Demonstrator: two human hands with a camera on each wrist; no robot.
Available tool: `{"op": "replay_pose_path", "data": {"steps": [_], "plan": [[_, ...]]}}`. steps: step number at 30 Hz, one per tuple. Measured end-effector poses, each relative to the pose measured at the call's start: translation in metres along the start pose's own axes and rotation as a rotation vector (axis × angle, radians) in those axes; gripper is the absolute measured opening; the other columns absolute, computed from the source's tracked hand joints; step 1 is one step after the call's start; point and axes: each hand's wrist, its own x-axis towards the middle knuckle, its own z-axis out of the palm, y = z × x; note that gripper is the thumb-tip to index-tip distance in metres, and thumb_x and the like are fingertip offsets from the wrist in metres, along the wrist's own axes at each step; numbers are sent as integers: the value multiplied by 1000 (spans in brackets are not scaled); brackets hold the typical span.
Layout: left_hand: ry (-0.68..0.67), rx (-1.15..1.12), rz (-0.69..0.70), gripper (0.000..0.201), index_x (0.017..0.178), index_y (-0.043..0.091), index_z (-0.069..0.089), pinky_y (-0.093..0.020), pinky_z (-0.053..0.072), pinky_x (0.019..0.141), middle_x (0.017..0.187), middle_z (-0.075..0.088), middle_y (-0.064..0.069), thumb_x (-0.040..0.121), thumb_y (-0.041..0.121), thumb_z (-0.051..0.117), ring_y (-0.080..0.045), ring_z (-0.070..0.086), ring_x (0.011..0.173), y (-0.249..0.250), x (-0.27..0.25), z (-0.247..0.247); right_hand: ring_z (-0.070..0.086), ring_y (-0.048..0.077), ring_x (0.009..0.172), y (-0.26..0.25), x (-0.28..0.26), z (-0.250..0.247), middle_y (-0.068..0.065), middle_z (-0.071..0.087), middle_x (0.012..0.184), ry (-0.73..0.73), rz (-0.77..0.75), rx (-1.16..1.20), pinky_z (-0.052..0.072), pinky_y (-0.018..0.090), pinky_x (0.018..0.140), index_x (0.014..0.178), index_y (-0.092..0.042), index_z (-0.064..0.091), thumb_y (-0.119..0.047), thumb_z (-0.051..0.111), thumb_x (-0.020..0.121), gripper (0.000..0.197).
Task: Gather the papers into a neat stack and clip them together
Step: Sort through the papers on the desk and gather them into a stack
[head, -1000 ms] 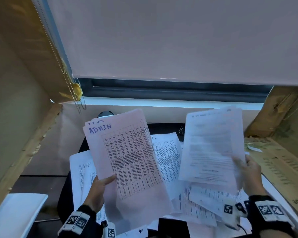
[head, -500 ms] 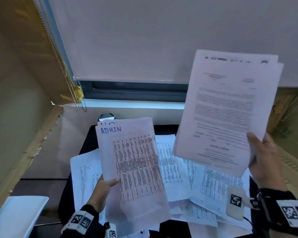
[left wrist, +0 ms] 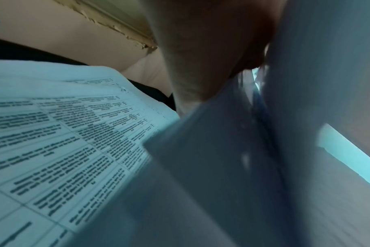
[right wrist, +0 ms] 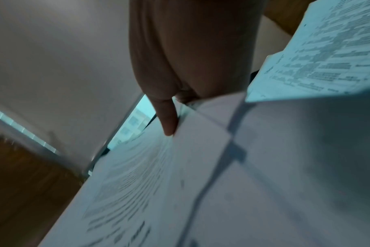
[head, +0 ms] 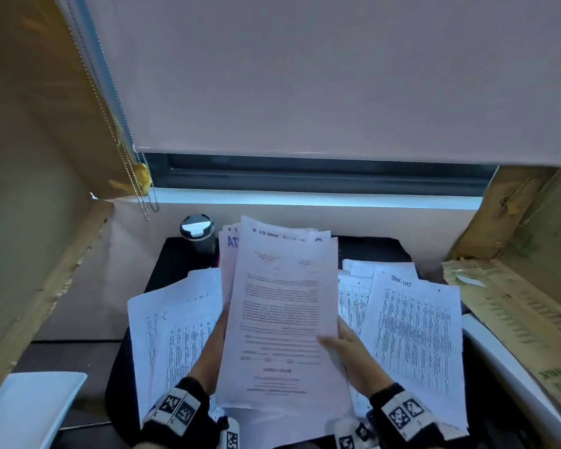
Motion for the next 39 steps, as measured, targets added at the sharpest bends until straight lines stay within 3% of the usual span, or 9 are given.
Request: {"op": "replay_pose_path", "data": {"steps": [2,4,9,13,18,23,30,34,39], "plan": [[25,-117,-47,64,117,12,67,-46,57,81,112,72,-20,99,58,27,-37,68,103,-2,1,-11,65,33,108,6,2,7,19,65,120,0,-8,-26,55,35,83,126,-3,48,13,44,88,41],[40,-71,-86,53,125,11,62,-53,53,92,119,70,-19,95,52,48,-39,65,110,-5,2,-22,66,31,105,12,4,10,19,65,120,4,-11,-39,55,34,83,125,-3,48,13,44,88,41],[180,97,-59,37,122,2,58,-46,58,78,116,69,-24,86,-5,62,-40,70,96,-21,5,-49,63,25,112,12,7,13,5,65,125,-160,45,-169,52,37,91,126,-19,54,-23,51,96,31],[271,70,12,29,117,7,63,-48,54,88,107,75,-14,89,-1,61,-35,70,100,-20,-4,-65,50,26,118,19,35,-12,6,52,131,300,106,-619,43,41,93,127,-17,51,-78,57,59,92],[305,53,34,30,118,9,63,-52,52,93,107,75,-14,89,-1,61,-35,69,101,-21,-14,-79,34,33,132,40,63,-41,12,34,147,550,335,-1171,30,49,104,145,-11,25,-48,70,76,90],[315,39,33,30,118,8,62,-53,51,94,106,75,-14,90,-1,60,-37,68,104,-23,-15,-84,59,28,76,41,68,-44,11,63,81,575,157,-805,49,40,73,84,-6,59,-18,67,79,15],[256,8,9,28,117,5,62,-57,53,90,106,74,-19,90,-2,60,-42,69,98,-27,3,-66,43,21,56,7,28,-109,6,49,63,894,86,-603,29,28,53,65,-9,49,-14,59,85,22],[196,6,3,31,119,0,61,-55,54,87,106,73,-22,88,-2,61,-43,69,97,-27,16,-46,51,32,83,1,-19,-160,14,54,83,1050,276,-790,41,34,70,74,-10,54,-15,56,78,6],[170,8,-2,27,113,2,63,-51,56,79,102,75,-21,87,-5,61,-40,72,88,-32,21,-27,42,39,113,6,-42,-190,19,45,116,1090,479,-881,37,46,96,101,-10,55,-21,62,74,30]]}}
